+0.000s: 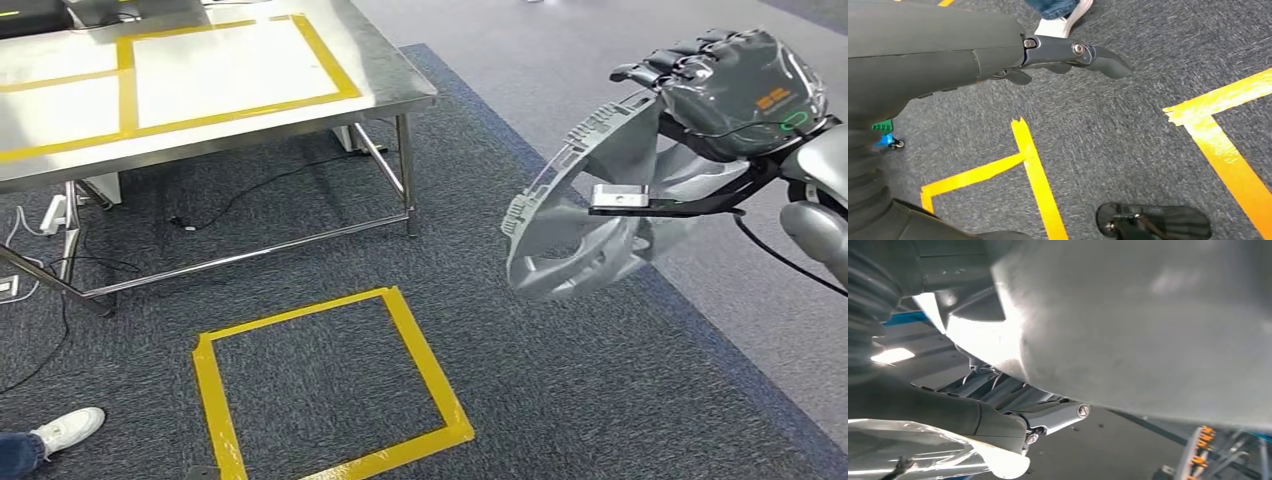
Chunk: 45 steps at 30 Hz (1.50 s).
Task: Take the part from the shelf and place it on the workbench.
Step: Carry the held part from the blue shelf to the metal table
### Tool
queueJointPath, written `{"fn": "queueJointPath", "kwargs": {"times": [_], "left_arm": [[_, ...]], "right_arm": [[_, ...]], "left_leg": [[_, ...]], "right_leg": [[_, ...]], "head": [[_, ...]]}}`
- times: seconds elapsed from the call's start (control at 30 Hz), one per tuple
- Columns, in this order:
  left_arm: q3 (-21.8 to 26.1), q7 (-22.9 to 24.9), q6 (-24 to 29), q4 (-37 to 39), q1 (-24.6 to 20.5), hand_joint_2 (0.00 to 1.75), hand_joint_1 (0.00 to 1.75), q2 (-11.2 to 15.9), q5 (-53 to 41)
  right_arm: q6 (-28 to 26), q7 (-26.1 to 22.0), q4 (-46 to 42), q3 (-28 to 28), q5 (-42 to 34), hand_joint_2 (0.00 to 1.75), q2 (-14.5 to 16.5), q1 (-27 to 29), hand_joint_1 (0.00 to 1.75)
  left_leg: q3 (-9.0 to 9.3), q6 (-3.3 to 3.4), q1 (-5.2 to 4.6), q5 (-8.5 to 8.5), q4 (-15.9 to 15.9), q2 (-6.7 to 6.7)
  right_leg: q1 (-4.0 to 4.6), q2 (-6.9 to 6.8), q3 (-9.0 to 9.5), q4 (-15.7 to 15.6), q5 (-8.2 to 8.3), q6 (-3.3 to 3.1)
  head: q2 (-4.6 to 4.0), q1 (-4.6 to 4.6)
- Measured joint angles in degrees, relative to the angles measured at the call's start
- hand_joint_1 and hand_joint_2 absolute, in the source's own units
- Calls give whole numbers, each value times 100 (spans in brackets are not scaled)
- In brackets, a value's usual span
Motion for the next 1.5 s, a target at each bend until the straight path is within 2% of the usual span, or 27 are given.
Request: {"fn": "queueJointPath", "kwargs": {"times": [0.1, 0.17, 0.2, 0.27, 0.33, 0.37, 0.4, 0.47, 0.5, 0.57, 0.6, 0.67, 0.73, 0.8, 0.83, 0.87, 0.93, 1.0, 1.07, 1.17, 1.23, 1.3, 1.33, 1.37, 1.4, 1.47, 1.5], "left_arm": [[0, 0, -1, 0, -3, 175, 0, 1, -2], [0, 1, -1, 0, 4, 175, 0, -6, -4], [0, 2, 0, 0, 0, 175, 0, -7, -5], [-1, 2, 0, 0, -18, 175, 0, -10, -8], [-2, 1, -2, 0, -25, 175, 0, -17, -9], [-3, 2, -3, 0, -25, 175, 0, -21, -9], [-3, 2, -4, 0, -26, 175, 0, -23, -9], [-4, 2, -6, 0, -30, 175, 0, -24, -12], [-4, 2, -10, 0, -32, 175, 0, -23, -16], [-4, 2, -19, 0, -25, 175, 0, -21, -22], [-4, 2, -22, 0, -15, 175, 0, -17, -24], [-5, 2, -22, 0, -2, 175, 0, -15, -25], [-6, 7, -22, 0, -12, 175, 0, -15, -31], [-7, 14, -25, 0, -21, 175, 0, -17, -41], [-7, 18, -27, 0, -20, 175, 0, -18, -45], [-7, 18, -28, 0, -17, 175, 0, -18, -46], [-7, 18, -28, 0, -13, 175, 0, -14, -50], [-7, 17, -28, 0, -21, 175, 0, -9, -57], [-7, 17, -28, 0, -31, 175, 0, -8, -61], [-7, 12, -28, 0, -19, 175, 0, -13, -62], [-7, 1, -30, 0, -25, 175, 0, -14, -67], [-8, -10, -33, 0, -38, 175, 0, -17, -75], [-8, -14, -38, 0, -37, 175, 0, -22, -77], [-9, -22, -49, 0, -35, 175, 0, -26, -79], [-9, -34, -66, 0, -34, 175, 0, -29, -79], [-9, -76, -114, 0, -35, 175, 0, -31, -79], [-9, -99, -134, 0, -37, 175, 0, -31, -79]], "right_arm": [[-2, -1, 0, -4, -4, 175, -1, 1, 175], [-3, -1, 0, -11, -6, 175, -5, 1, 175], [-4, 1, 0, -16, -8, 175, -8, -3, 175], [-5, 4, 0, -22, -11, 175, -12, 4, 175], [-4, 3, 0, -16, -11, 175, -12, 36, 175], [-4, 2, 0, -15, -10, 175, -12, 46, 175], [-4, 1, 0, -14, -10, 175, -12, 48, 175], [-4, 1, 0, -16, -9, 175, -12, 38, 175], [-4, 0, 0, -16, -9, 175, -14, 37, 175], [-4, -2, 1, -14, -9, 175, -17, 52, 175], [-4, -3, 1, -14, -8, 175, -18, 58, 175], [-4, -2, 1, -14, -7, 175, -17, 58, 175], [-4, -3, 0, -17, -5, 175, -18, 48, 175], [-2, -5, 0, -16, -5, 175, -18, 47, 175], [-1, -6, 0, -14, -4, 175, -17, 50, 175], [-1, -7, 0, -13, -4, 175, -17, 52, 175], [0, -8, 0, -12, -1, 175, -18, 50, 175], [1, -8, 0, -14, 4, 175, -19, 35, 175], [2, -8, 0, -15, 8, 175, -20, 25, 175], [4, -10, 0, -17, 16, 175, -25, 26, 175], [3, -9, 1, -19, 21, 175, -42, 24, 175], [4, -9, 4, -17, 21, 175, -59, 50, 175], [4, -9, 7, -16, 21, 175, -63, 77, 175], [4, -10, 8, -14, 21, 175, -66, 103, 175], [4, -10, 8, -14, 21, 175, -68, 119, 175], [2, -10, 7, -16, 21, 175, -78, 124, 175], [1, -11, 6, -18, 21, 175, -83, 119, 175]], "left_leg": [[57, 115, -37, -29, -148, -18], [97, 201, -15, -9, -207, -91], [118, 238, -1, 1, -234, -126], [125, 279, -4, -4, -243, -203], [130, 291, -18, -12, -239, -294], [134, 291, -21, -16, -235, -345], [142, 287, -22, -23, -226, -397], [136, 254, -28, -52, -186, -500], [115, 229, -28, -61, -163, -547], [64, 174, -21, -53, -139, -630], [54, 148, -16, -45, -144, -670], [18, 80, -25, -113, -59, -582], [-188, 4, -18, -369, 411, -360], [-540, -45, 15, -663, 1149, -251], [-659, -56, 29, -708, 1382, -238], [-680, -59, 37, -642, 1406, -232], [-415, -32, 39, -253, 832, -187], [-70, 29, -5, -6, 139, -62], [45, 88, -47, -21, -109, 7], [72, 187, -29, -14, -185, -53], [104, 259, -8, 0, -228, -82], [107, 300, -19, -10, -228, -110], [111, 308, -24, -16, -227, -126], [117, 312, -28, -21, -225, -142], [126, 310, -28, -29, -221, -160], [146, 284, -24, -62, -196, -199], [141, 258, -32, -83, -166, -223]], "right_leg": [[18, -98, 36, -43, -20, 96], [-1, 3, -8, 73, -137, 138], [-7, 104, -116, 296, -266, 146], [-6, 278, -510, 1050, -594, 145], [-2, 319, -843, 1584, -699, 146], [-1, 326, -866, 1536, -577, 140], [-3, 341, -778, 1263, -358, 130], [-16, 477, -450, 490, 53, 111], [-22, 551, -318, 218, 141, 102], [-16, 621, -216, 54, 122, 83], [-22, 585, -208, 37, 116, 64], [-40, 495, -170, 12, 116, 11], [-47, 390, -123, -5, 102, -48], [-37, 293, -94, -4, 76, -79], [-34, 249, -80, -3, 64, -82], [-33, 210, -64, -3, 52, -80], [-31, 140, -9, -3, 17, -59], [-10, 82, 37, -7, -21, -17], [16, 32, 49, -23, -38, 36], [4, 30, 39, -11, -104, 121], [-6, 180, -162, 378, -334, 143], [-4, 301, -578, 1166, -647, 149], [-4, 321, -774, 1487, -715, 157], [-4, 329, -889, 1617, -672, 163], [-7, 329, -888, 1511, -515, 164], [-15, 331, -614, 787, -53, 160], [-14, 334, -440, 415, 92, 151]], "head": [[0, 4], [0, 24], [0, 40], [0, 70], [0, 76], [0, 77], [0, 78], [0, 79], [0, 78], [0, 71], [0, 68], [0, 52], [0, 31], [0, 22], [0, 21], [0, 20], [0, 20], [0, 23], [0, 27], [0, 33], [0, 58], [0, 78], [0, 80], [0, 81], [0, 82], [0, 85], [0, 86]]}}
